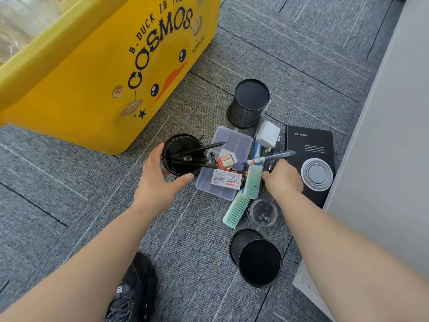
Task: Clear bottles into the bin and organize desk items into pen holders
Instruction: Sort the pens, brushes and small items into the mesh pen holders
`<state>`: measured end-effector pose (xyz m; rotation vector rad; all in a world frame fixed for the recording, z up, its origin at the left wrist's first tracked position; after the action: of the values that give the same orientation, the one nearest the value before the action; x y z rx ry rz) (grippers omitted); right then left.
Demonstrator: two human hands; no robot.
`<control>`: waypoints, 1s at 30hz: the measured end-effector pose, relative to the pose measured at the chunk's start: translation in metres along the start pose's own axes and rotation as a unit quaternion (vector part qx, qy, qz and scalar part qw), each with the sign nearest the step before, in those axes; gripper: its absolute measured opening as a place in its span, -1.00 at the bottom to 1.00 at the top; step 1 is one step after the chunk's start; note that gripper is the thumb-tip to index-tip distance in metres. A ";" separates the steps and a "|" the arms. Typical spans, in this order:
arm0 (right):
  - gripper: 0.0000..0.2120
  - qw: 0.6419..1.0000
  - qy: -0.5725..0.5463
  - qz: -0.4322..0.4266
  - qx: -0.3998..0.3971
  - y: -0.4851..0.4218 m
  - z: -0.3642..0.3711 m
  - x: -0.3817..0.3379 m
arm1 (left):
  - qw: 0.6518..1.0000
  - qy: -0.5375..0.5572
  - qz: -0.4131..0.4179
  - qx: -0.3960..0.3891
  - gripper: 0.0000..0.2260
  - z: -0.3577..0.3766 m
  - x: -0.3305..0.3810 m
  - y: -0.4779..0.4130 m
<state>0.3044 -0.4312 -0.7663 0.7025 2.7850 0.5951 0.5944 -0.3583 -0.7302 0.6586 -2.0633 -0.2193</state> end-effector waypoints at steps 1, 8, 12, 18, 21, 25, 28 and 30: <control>-0.69 1.000 -0.011 0.005 -0.003 -0.001 0.001 0.000 | 1.000 0.002 0.000 0.000 -0.19 0.000 0.000 0.000; -0.76 0.969 -0.217 0.087 -0.075 -0.004 0.001 0.007 | 1.000 0.006 -0.005 0.002 -0.18 0.000 -0.002 -0.002; -0.68 0.913 -0.360 0.169 -0.087 -0.006 -0.002 0.001 | 1.000 0.007 -0.005 0.002 -0.19 0.001 -0.003 -0.001; -0.60 0.956 -0.267 0.123 -0.029 -0.015 0.000 -0.004 | 1.000 0.008 -0.005 0.003 -0.19 0.001 -0.003 -0.001; -0.68 0.942 -0.299 0.150 -0.028 -0.014 0.001 0.000 | 1.000 0.005 -0.008 0.004 -0.19 0.001 -0.002 -0.001; -0.63 0.909 -0.372 0.185 -0.044 -0.009 0.006 0.001 | 1.000 0.006 -0.008 0.005 -0.19 0.001 -0.003 -0.001; -0.54 0.895 -0.402 0.183 -0.061 -0.009 0.011 -0.003 | 1.000 0.006 -0.007 0.004 -0.19 0.001 -0.004 -0.001; -0.64 0.888 -0.412 0.188 -0.076 -0.008 0.010 -0.005 | 1.000 0.003 -0.005 0.005 -0.19 0.001 -0.003 -0.001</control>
<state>0.3083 -0.4367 -0.7787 1.1413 1.8103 0.4232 0.5956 -0.3575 -0.7332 0.6760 -2.0566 -0.2118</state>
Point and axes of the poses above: each hand's wrist, its own y-axis away from the middle knuckle, its own z-axis out of the palm, x = y × z, the point moved 5 cm from there along -y, towards the middle knuckle, and after that the axes turned 5 degrees about x, right-handed, at the moved point
